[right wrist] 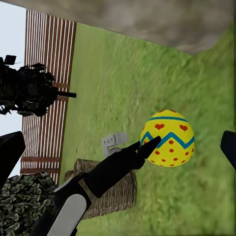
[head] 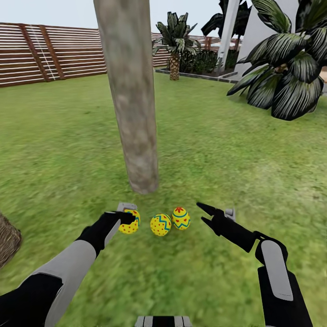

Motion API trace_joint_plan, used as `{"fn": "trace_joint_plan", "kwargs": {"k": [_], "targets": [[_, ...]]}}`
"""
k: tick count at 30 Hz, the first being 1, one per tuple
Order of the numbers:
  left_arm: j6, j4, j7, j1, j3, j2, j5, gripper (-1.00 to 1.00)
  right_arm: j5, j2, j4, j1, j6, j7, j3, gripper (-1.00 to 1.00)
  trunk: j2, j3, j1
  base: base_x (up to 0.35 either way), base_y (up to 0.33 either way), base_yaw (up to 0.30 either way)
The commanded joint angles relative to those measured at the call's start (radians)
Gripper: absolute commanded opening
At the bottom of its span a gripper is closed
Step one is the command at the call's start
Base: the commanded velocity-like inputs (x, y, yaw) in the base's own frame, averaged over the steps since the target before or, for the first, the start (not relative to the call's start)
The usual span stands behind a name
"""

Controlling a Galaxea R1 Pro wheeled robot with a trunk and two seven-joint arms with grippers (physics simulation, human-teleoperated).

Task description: Take the three Easter eggs out of the wicker basket on the lawn in the garden, then place them on the lawn next to a single tree (choose any tree) so that all three eggs are next to the same tree and none are left in the basket.

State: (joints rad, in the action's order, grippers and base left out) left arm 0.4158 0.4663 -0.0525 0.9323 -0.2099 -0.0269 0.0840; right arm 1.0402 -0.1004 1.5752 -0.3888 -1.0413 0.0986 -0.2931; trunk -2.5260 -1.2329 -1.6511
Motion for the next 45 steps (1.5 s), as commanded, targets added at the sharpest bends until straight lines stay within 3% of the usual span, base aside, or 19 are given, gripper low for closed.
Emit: {"fn": "trace_joint_plan", "kwargs": {"k": [1,29,45], "targets": [[0.004,0.002,-0.006,0.000,-0.006,0.001,0.008,-1.00,-0.009,-0.001,0.000,-0.001,-0.006,0.010,-0.003,1.00,-0.001,-0.005,0.000,0.000,0.000,0.000],[-0.029,0.004,-0.007,-0.001,-0.009,0.002,0.008,-1.00,-0.009,-0.001,0.000,-0.001,-0.006,0.010,-0.002,1.00,-0.007,-0.113,-0.013,0.000,0.000,0.000],[-0.029,0.005,-0.007,-0.001,-0.009,0.002,0.008,-1.00,-0.009,-0.001,0.000,-0.001,-0.006,0.010,-0.002,1.00,-0.007,-0.113,-0.013,0.093,0.000,0.000]]}}
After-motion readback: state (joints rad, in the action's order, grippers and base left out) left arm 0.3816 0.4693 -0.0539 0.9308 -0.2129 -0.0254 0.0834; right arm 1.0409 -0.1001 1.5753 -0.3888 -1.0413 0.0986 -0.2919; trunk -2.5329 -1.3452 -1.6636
